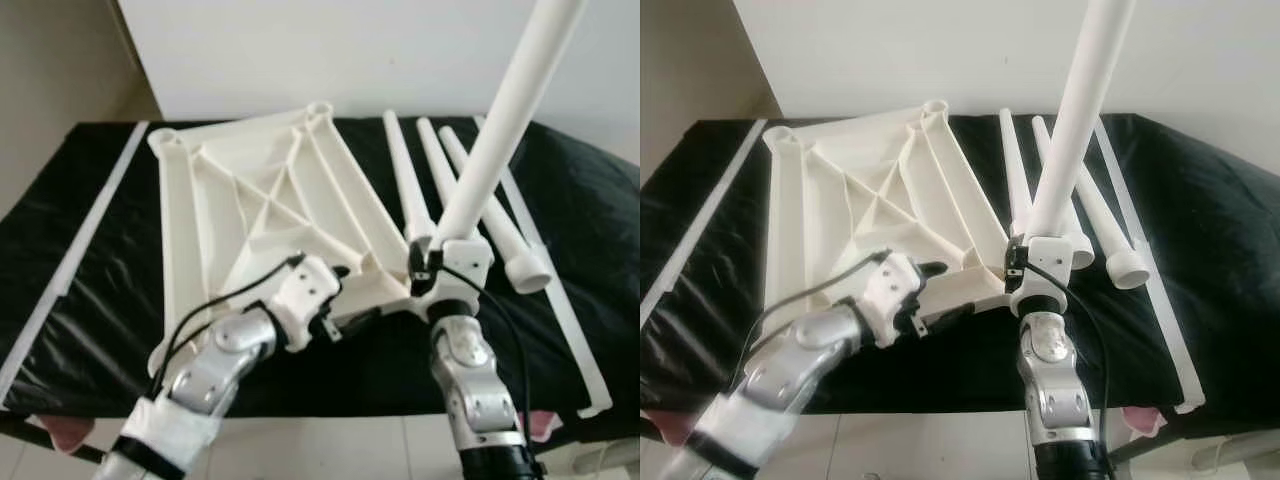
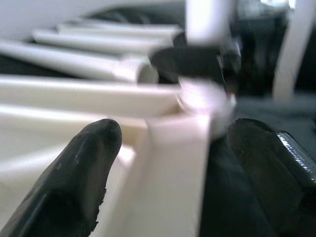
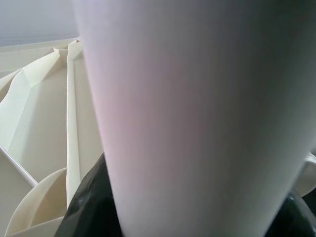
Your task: Building children table
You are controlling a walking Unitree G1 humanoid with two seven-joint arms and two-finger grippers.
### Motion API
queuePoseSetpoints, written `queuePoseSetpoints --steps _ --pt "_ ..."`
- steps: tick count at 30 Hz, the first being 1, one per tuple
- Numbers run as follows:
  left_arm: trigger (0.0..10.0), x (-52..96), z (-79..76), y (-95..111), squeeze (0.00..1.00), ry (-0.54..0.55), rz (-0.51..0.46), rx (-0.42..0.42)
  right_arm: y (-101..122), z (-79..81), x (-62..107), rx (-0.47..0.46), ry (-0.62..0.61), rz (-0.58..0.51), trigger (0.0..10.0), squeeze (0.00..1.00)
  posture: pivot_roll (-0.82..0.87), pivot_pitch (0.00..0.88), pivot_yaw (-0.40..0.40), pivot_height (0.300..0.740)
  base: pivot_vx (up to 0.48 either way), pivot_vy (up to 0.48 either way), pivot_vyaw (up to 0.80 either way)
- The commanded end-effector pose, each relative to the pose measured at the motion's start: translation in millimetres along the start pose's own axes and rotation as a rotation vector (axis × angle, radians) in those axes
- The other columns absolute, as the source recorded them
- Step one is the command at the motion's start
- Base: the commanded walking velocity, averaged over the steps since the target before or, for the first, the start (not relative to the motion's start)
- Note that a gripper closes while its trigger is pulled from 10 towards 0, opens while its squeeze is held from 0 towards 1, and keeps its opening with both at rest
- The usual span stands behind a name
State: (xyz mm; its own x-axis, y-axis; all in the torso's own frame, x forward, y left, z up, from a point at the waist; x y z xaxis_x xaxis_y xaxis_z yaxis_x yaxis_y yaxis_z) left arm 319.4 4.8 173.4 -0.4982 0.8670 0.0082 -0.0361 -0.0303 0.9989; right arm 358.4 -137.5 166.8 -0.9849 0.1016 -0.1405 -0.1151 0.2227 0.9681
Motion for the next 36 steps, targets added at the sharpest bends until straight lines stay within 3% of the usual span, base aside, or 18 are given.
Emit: queuePoseSetpoints --steps 1,9,19,35,36 --pt "10.0 1.9 -4.5 -6 0.0 -0.053 0.022 0.002 -25 -3.8 4.2 -0.004 -0.021 0.096 10.0 0.0 -0.14 0.051 0.064 0.74 0.0 0.0 0.0" --pt "10.0 -1.5 -1.5 -4 0.0 -0.052 0.014 -0.012 -29 -4.9 0.5 0.02 -0.023 0.095 10.0 0.0 -0.14 0.003 0.057 0.74 0.0 0.0 0.0" --pt "10.0 -5.0 4.2 0 0.0 -0.046 0.001 -0.021 -28 -3.7 -2.6 0.018 -0.029 0.092 10.0 0.0 -0.15 0.0 0.054 0.74 0.0 0.0 0.0" --pt "10.0 -8.5 8.1 -1 0.0 -0.044 0.0 -0.019 -25 -14.6 -8.6 0.032 -0.03 0.05 10.0 0.0 -0.15 0.003 0.066 0.74 0.0 0.0 0.0" --pt "10.0 -8.2 8.0 -2 0.0 -0.044 0.002 -0.02 -23 -11.9 -8.1 0.024 -0.012 0.037 10.0 0.05 -0.15 0.006 0.067 0.74 0.0 0.0 0.0"
Point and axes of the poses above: a point about 5 cm out from each wrist's last joint towards the gripper, its own x axis pointing back from the gripper into the wrist, its own y axis along the axis of the wrist's last joint, z = x × y, the point moved 6 cm from there along -x, pointing out of the wrist towards the gripper, and after that the axes turned 14 degrees about x, right-handed, at the moved point
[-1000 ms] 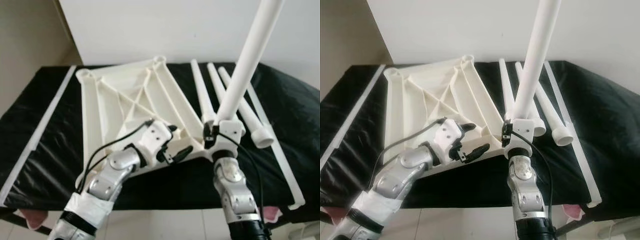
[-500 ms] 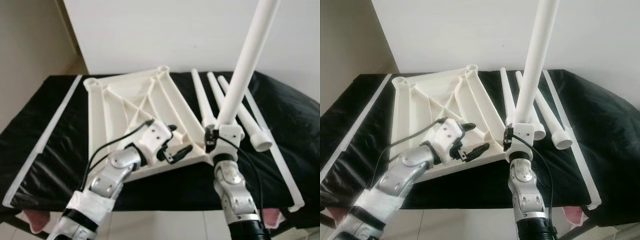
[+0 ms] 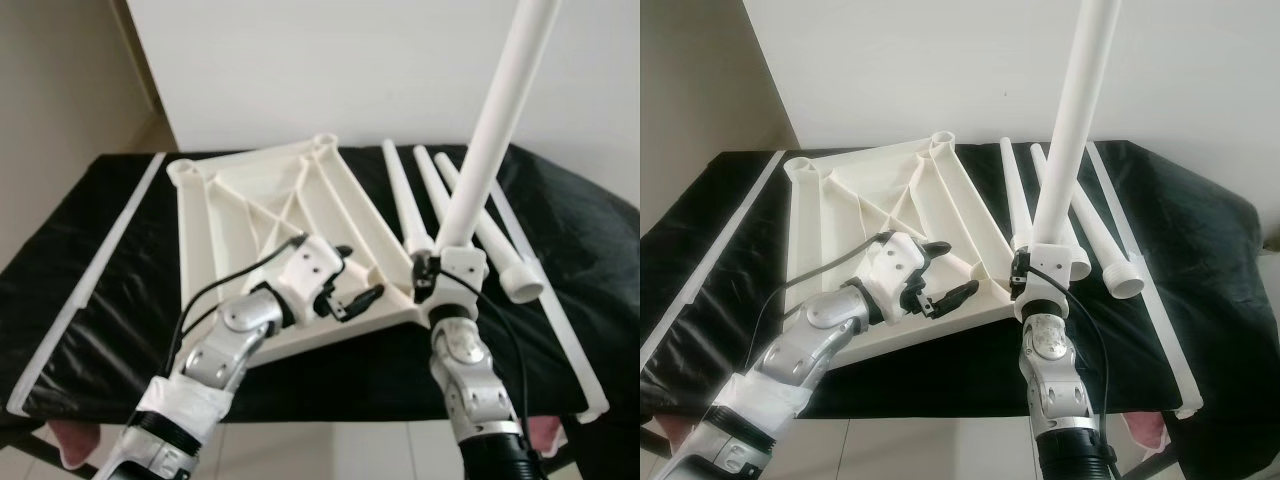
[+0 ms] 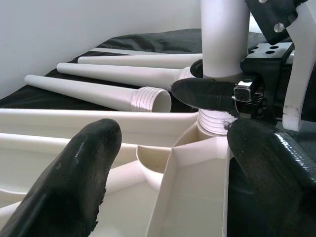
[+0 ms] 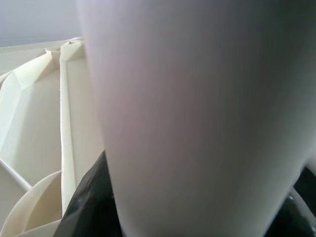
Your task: Building children table
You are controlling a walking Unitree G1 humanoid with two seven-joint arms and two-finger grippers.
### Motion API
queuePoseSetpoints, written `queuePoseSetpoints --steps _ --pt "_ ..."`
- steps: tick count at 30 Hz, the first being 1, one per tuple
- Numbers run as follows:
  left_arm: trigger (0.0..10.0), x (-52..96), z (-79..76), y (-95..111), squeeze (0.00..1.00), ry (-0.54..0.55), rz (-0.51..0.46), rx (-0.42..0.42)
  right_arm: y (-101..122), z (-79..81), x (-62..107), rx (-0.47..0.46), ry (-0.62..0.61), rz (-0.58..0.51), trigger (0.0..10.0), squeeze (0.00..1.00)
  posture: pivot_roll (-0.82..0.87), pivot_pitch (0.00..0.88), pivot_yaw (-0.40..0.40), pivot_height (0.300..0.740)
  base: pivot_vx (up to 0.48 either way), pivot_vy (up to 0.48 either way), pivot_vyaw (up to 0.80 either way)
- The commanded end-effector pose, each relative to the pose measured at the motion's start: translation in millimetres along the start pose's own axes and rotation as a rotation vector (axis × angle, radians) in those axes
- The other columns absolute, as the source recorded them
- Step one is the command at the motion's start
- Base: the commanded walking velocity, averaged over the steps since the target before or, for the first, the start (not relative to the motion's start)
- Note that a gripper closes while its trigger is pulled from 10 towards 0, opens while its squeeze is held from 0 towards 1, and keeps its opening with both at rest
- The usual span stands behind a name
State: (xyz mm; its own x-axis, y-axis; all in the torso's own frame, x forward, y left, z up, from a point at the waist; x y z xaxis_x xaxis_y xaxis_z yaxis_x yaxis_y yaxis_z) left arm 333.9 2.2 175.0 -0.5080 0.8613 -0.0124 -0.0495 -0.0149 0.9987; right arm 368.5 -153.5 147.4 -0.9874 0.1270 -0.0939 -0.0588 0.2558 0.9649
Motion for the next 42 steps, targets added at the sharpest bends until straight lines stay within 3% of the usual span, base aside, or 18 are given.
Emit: queuePoseSetpoints --steps 1,2,3,9,10,13,17,19,25,29,32,33,34,42 --pt "10.0 1.7 -3.6 -4 0.0 -0.056 0.023 -0.016 2 0.2 1.3 -0.022 0.014 -0.023 10.0 0.05 -0.15 0.006 0.067 0.74 0.0 0.0 0.0" --pt "10.0 1.7 -3.6 -4 0.0 -0.056 0.023 -0.016 2 0.2 1.3 -0.022 0.014 -0.023 10.0 0.05 -0.15 0.006 0.067 0.74 0.0 0.0 0.0" --pt "10.0 2.0 -3.6 -4 0.0 -0.056 0.023 -0.016 4 3.2 2.5 -0.042 0.031 -0.035 10.0 1.0 -0.15 0.008 0.066 0.74 0.0 0.0 0.0" --pt "10.0 2.7 -3.0 -3 0.0 -0.053 0.02 -0.013 14 12.4 6.6 -0.062 0.075 -0.086 10.0 1.0 -0.15 0.015 0.065 0.74 0.0 0.0 0.0" --pt "10.0 3.5 -4.3 -3 0.0 -0.056 0.02 -0.012 18 15.5 8.6 -0.072 0.124 -0.11 10.0 0.0 -0.15 0.026 0.07 0.74 0.0 0.0 0.0" --pt "10.0 3.8 -5.0 -3 0.0 -0.057 0.02 -0.012 20 16.3 9.4 -0.073 0.147 -0.121 10.0 0.0 -0.15 0.026 0.07 0.74 0.0 0.0 0.0" --pt "10.0 4.9 -10.2 -7 0.0 -0.078 0.031 -0.013 25 20.1 15.8 -0.068 0.316 -0.175 10.0 0.0 -0.15 0.059 0.066 0.74 0.0 0.0 0.0" --pt "10.0 5.3 -10.9 -7 0.0 -0.08 0.033 -0.012 25 19.2 16.6 -0.057 0.339 -0.187 10.0 0.0 -0.15 0.059 0.066 0.74 0.0 0.0 0.0" --pt "10.0 9.3 -16.0 -12 0.0 -0.087 0.044 0.005 14 5.7 12.3 -0.001 0.396 -0.177 10.0 0.0 -0.16 0.08 0.065 0.74 0.0 0.0 0.0" --pt "10.0 8.3 -20.6 -12 0.0 -0.094 0.043 0.019 7 6.9 15.6 0.074 0.587 -0.197 10.0 0.0 -0.16 0.082 0.074 0.74 0.0 0.0 0.0" --pt "10.0 7.5 -21.5 -13 0.0 -0.098 0.046 0.018 7 8.6 15.5 0.084 0.638 -0.202 10.0 0.0 -0.17 0.078 0.075 0.74 0.0 0.0 0.0" --pt "10.0 6.6 -21.7 -13 0.0 -0.103 0.047 0.019 9 7.8 13.1 0.106 0.659 -0.214 3.9 0.0 -0.18 0.083 0.074 0.74 0.0 0.0 0.0" --pt "10.0 5.8 -21.9 -13 0.0 -0.108 0.047 0.02 10 7.1 11.0 0.116 0.674 -0.217 0.0 0.0 -0.18 0.083 0.074 0.74 0.0 0.0 0.0" --pt "10.0 2.0 -25.3 -12 0.0 -0.129 0.048 0.011 8 1.1 7.0 0.145 0.694 -0.212 0.0 0.0 -0.18 0.078 0.075 0.74 0.0 0.0 0.0"
Point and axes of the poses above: a point about 5 cm out from each wrist's last joint towards the gripper, its own x axis pointing back from the gripper into the wrist, its own y axis along the axis of the wrist's last joint, z = x × y, the point moved 6 cm from there along -x, pointing out of the wrist towards the gripper, and after that the axes turned 14 degrees about x, right-handed, at the moved point
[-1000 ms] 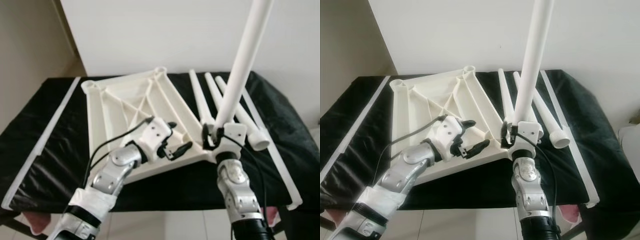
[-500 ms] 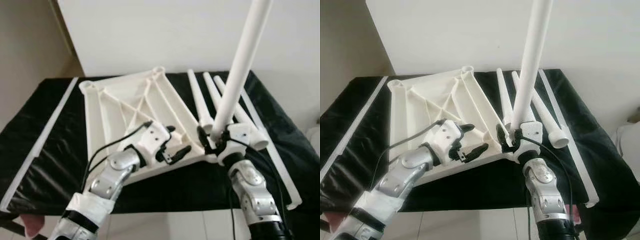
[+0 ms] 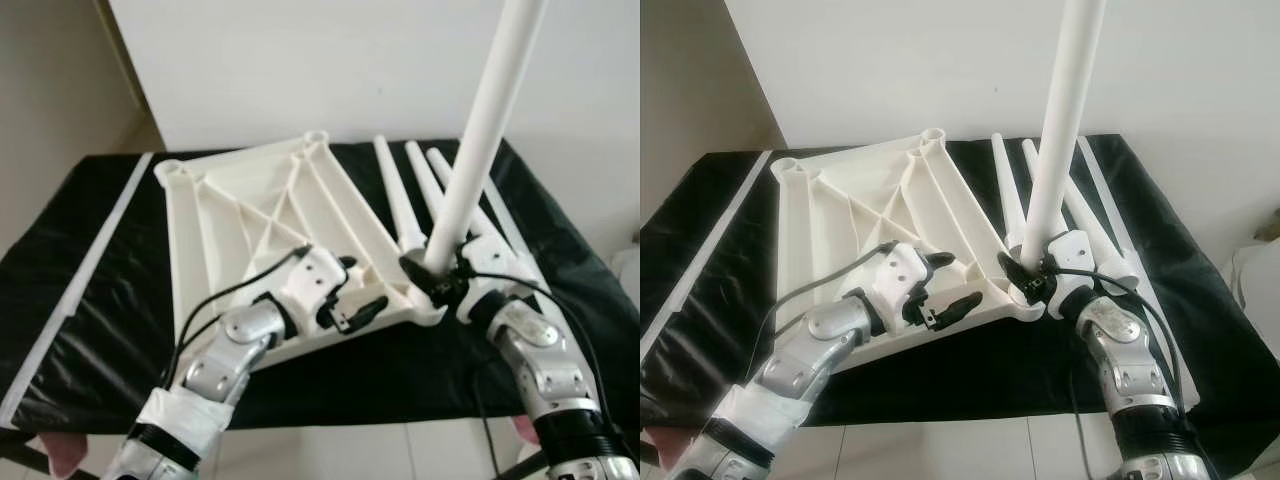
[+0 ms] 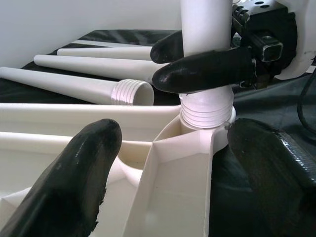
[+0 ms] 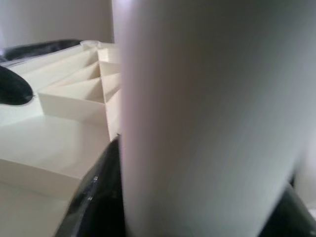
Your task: Building children table
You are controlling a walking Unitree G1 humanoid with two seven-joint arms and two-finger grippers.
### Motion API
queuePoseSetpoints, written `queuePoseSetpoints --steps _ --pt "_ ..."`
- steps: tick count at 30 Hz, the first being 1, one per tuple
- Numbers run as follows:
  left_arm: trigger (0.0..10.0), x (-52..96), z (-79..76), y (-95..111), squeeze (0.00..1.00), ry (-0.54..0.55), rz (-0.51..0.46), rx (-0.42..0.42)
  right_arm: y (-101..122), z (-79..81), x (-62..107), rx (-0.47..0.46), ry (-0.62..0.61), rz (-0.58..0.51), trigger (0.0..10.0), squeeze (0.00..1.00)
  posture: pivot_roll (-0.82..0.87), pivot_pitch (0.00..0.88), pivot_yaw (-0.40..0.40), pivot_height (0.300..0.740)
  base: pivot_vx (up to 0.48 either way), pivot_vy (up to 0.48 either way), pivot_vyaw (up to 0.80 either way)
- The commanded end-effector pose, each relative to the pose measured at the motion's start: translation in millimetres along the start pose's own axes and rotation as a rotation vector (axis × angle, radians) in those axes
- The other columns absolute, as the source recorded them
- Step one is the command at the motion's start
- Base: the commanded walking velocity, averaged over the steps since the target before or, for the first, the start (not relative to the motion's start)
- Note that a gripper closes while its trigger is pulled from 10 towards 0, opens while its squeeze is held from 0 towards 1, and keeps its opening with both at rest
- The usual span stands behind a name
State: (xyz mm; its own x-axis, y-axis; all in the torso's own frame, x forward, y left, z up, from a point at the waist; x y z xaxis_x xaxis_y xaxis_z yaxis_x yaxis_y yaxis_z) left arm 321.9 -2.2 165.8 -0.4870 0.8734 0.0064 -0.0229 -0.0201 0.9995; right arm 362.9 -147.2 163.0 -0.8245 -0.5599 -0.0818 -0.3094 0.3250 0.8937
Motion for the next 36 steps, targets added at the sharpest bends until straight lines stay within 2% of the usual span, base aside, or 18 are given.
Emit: queuePoseSetpoints --steps 1,2,3,4,11,13,17,21,26,29,31,34,36 --pt "10.0 -0.5 -13.2 -2 0.0 -0.108 0.031 -0.01 -9 1.7 5.0 0.001 0.01 0.032 0.0 0.0 -0.18 0.082 0.073 0.74 0.0 0.0 0.0" --pt "10.0 0.1 -14.9 -1 0.0 -0.112 0.029 -0.009 -11 1.4 9.3 -0.03 0.007 0.034 4.6 0.0 -0.17 0.084 0.07 0.74 0.0 0.0 0.0" --pt "10.0 0.1 -14.9 -1 0.0 -0.112 0.029 -0.009 -11 1.4 9.3 -0.03 0.007 0.034 4.6 0.0 -0.17 0.084 0.07 0.74 0.0 0.0 0.0" --pt "10.0 0.9 -15.0 -2 0.0 -0.111 0.03 -0.009 -11 2.5 11.1 -0.037 0.003 0.036 10.0 0.0 -0.17 0.087 0.07 0.74 0.0 0.0 0.0" --pt "10.0 2.5 -18.8 -6 0.0 -0.109 0.039 0.0 -15 3.9 15.8 -0.087 -0.057 0.059 10.0 0.0 -0.16 0.096 0.064 0.74 0.0 0.0 0.0" --pt "10.0 3.9 -19.6 -4 0.0 -0.106 0.032 0.011 -25 -1.8 17.4 -0.086 -0.174 0.133 10.0 0.0 -0.15 0.105 0.062 0.74 0.0 0.0 0.0" --pt "10.0 5.7 -16.7 -5 0.0 -0.093 0.037 0.01 -32 -3.2 18.9 -0.106 -0.263 0.182 10.0 0.0 -0.16 0.107 0.064 0.74 0.0 0.0 0.0" --pt "10.0 6.2 -15.5 -6 0.0 -0.085 0.038 0.009 -42 -3.2 25.5 -0.175 -0.447 0.275 10.0 0.0 -0.16 0.106 0.061 0.74 0.0 0.0 0.0" --pt "10.0 4.2 -12.4 -2 0.0 -0.072 0.024 0.01 -38 3.8 27.2 -0.234 -0.643 0.333 10.0 0.0 -0.15 0.114 0.049 0.74 0.0 0.0 0.0" --pt "10.0 4.2 -12.4 -2 0.0 -0.072 0.024 0.01 -38 3.8 27.2 -0.234 -0.643 0.333 10.0 0.0 -0.15 0.114 0.049 0.74 0.0 0.0 0.0" --pt "10.0 3.9 -13.2 0 0.0 -0.067 0.016 0.015 -32 10.6 28.1 -0.246 -0.743 0.351 10.0 0.0 -0.15 0.117 0.046 0.74 0.0 0.0 0.0" --pt "10.0 5.0 -13.9 0 0.0 -0.064 0.015 0.017 -28 21.6 20.4 -0.254 -0.722 0.342 10.0 0.0 -0.14 0.119 0.048 0.74 0.0 0.0 0.0" --pt "10.0 5.5 -13.8 0 0.0 -0.062 0.016 0.019 -25 21.6 18.0 -0.249 -0.712 0.323 10.0 0.0 -0.14 0.12 0.051 0.74 0.0 0.0 0.0"
Point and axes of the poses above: a point about 5 cm out from each wrist's last joint towards the gripper, its own x axis pointing back from the gripper into the wrist, its own y axis along the axis of the wrist's last joint, z = x × y, the point moved 6 cm from there along -x, pointing out of the wrist towards the gripper, and after that the axes turned 14 degrees about x, right-handed, at the moved point
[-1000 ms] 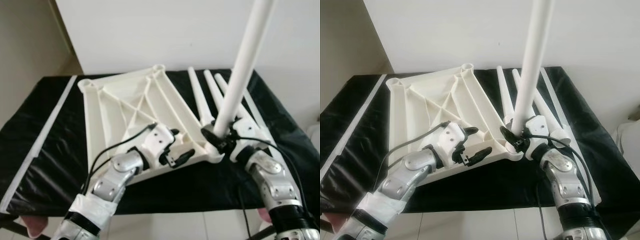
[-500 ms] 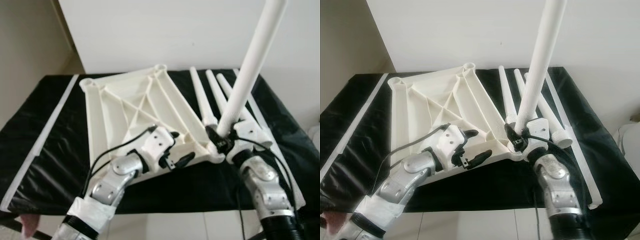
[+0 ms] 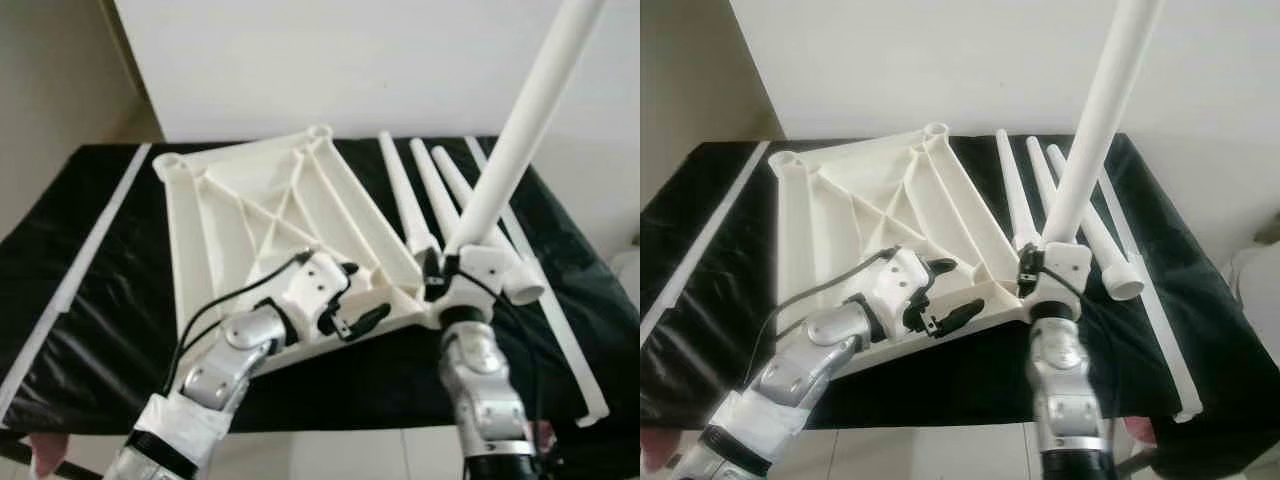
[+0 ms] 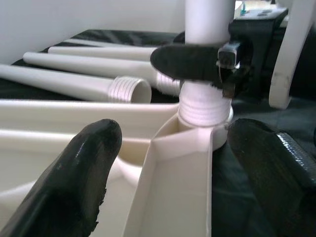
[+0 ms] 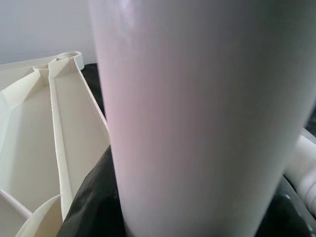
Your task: Building children table
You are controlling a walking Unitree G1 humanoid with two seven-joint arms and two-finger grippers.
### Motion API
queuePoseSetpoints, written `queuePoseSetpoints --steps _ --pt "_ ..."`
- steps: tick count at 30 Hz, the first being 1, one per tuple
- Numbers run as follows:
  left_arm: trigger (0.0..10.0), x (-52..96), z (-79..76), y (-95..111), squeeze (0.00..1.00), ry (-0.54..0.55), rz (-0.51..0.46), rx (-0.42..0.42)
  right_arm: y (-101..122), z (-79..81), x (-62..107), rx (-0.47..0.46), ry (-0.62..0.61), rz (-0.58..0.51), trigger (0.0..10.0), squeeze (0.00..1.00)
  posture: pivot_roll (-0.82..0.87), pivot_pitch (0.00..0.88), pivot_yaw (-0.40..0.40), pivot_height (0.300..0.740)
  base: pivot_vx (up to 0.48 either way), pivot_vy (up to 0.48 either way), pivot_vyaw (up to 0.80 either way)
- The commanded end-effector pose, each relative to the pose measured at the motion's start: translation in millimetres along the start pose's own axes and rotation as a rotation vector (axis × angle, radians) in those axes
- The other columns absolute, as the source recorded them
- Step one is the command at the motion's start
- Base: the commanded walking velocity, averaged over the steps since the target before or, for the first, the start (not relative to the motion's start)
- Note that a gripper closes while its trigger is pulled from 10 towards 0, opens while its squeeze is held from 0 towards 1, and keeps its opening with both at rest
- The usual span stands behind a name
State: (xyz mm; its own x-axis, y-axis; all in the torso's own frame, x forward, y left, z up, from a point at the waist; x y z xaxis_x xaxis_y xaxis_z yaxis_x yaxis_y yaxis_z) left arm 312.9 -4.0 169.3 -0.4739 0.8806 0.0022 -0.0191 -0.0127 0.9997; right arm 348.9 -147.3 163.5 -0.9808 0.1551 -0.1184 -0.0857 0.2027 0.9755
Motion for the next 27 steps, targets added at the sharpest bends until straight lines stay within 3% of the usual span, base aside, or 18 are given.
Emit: queuePoseSetpoints --steps 1,3,4,6,7,14,20,21,27 --pt "10.0 3.0 -5.1 -4 0.0 -0.047 0.023 0.011 -29 3.7 5.5 -0.026 0.008 0.118 10.0 0.0 -0.14 0.12 0.052 0.74 0.0 0.0 0.0" --pt "10.0 3.4 -4.9 -4 0.0 -0.048 0.025 0.01 -23 0.9 2.8 -0.029 0.018 0.087 10.0 0.0 -0.14 0.119 0.053 0.74 0.0 0.0 0.0" --pt "10.0 3.4 -4.4 -4 0.0 -0.049 0.026 0.01 -19 -0.8 1.4 -0.026 0.025 0.065 10.0 0.39 -0.14 0.119 0.055 0.74 0.0 0.0 0.0" --pt "10.0 3.4 -4.2 -4 0.0 -0.049 0.026 0.01 -17 -1.7 1.0 -0.02 0.024 0.057 10.0 0.39 -0.14 0.119 0.055 0.74 0.0 0.0 0.0" --pt "10.0 3.4 -4.2 -4 0.0 -0.049 0.027 0.009 -15 -2.1 1.0 -0.023 0.029 0.048 10.0 1.0 -0.14 0.118 0.054 0.74 0.0 0.0 0.0" --pt "10.0 5.7 -6.3 -5 0.0 -0.05 0.029 0.011 -10 1.0 4.0 -0.032 0.08 0.014 10.0 1.0 -0.14 0.118 0.046 0.74 0.0 0.0 0.0" --pt "10.0 4.7 -7.7 -5 0.0 -0.047 0.024 0.016 -5 13.2 7.8 -0.011 0.183 -0.029 10.0 1.0 -0.14 0.116 0.037 0.74 0.0 0.0 0.0" --pt "10.0 4.4 -8.0 -5 0.0 -0.048 0.023 0.018 -4 13.8 8.0 -0.013 0.197 -0.034 10.0 0.02 -0.14 0.112 0.036 0.74 0.0 0.0 0.0" --pt "10.0 3.9 -10.5 -9 0.0 -0.055 0.033 0.023 5 10.0 7.2 0.026 0.332 -0.109 10.0 0.0 -0.15 0.109 0.039 0.74 0.0 0.0 0.0"
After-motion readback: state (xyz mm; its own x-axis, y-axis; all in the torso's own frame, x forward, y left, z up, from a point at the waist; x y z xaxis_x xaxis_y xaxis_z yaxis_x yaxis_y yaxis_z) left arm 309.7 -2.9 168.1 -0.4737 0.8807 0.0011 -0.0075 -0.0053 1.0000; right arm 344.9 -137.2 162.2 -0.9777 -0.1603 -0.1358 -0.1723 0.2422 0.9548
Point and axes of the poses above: a point about 5 cm out from each wrist's last joint towards the gripper, its own x axis pointing back from the gripper into the wrist, its own y axis along the axis of the wrist's last joint, z = x × y, the point moved 6 cm from there along -x, pointing out of the wrist towards the gripper, and after that the axes turned 14 degrees about x, right-handed, at the moved point
